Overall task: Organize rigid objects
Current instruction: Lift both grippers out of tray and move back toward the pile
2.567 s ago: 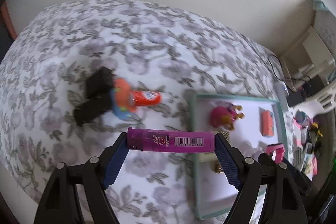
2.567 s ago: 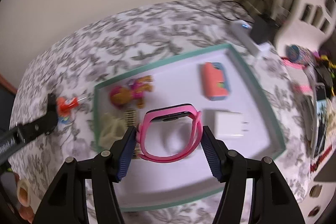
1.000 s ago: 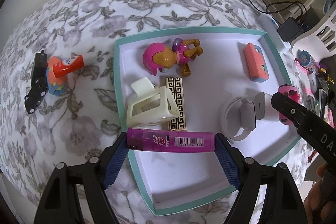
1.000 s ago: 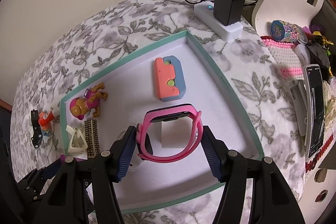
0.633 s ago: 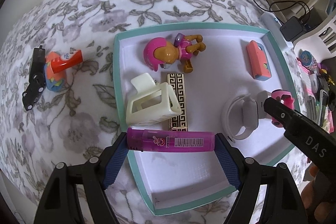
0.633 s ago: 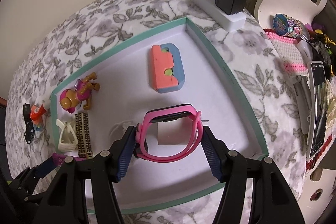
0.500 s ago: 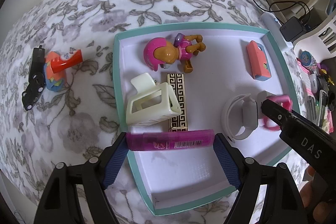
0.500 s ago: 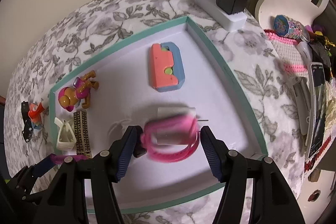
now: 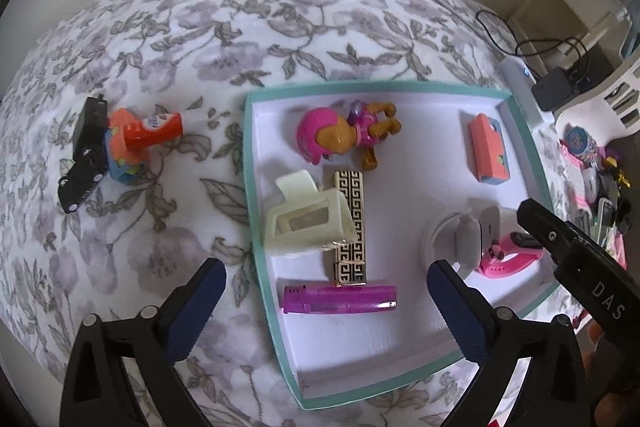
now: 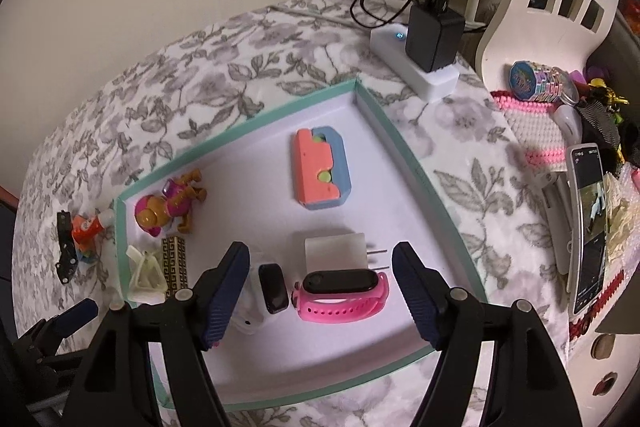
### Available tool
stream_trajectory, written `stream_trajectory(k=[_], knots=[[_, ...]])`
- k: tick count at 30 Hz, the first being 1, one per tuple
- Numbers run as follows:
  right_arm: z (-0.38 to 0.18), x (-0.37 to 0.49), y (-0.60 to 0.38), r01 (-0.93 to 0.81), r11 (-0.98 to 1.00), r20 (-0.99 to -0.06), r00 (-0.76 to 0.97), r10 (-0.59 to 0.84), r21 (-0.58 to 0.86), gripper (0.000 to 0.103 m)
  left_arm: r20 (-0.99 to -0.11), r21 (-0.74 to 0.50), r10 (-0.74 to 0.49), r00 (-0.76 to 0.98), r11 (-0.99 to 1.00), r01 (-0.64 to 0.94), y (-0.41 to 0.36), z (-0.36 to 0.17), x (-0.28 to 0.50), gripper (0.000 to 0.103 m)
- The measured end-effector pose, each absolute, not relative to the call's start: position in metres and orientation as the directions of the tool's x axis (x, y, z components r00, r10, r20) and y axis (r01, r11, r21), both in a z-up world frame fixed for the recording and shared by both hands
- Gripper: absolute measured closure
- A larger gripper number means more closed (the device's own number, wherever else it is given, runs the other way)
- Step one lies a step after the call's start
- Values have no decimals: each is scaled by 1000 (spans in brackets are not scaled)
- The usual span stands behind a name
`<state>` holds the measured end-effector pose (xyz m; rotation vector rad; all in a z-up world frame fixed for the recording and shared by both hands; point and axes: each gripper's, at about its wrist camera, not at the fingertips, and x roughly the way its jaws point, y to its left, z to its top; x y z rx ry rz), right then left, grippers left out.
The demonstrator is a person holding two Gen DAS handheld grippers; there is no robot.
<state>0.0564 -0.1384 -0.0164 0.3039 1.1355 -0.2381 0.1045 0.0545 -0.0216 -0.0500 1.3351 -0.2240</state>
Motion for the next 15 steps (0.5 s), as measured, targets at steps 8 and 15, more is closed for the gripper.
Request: stream_trajectory(k=[8, 15], knots=[[-11, 55, -137, 339, 933, -906, 421, -39, 117, 28, -940, -168, -171, 296, 985, 38, 88, -2, 116, 0], [-17, 61, -124, 304, 945, -909, 416, -20, 118, 28, -929, -120, -76, 363, 988, -101, 137, 9, 124, 0]])
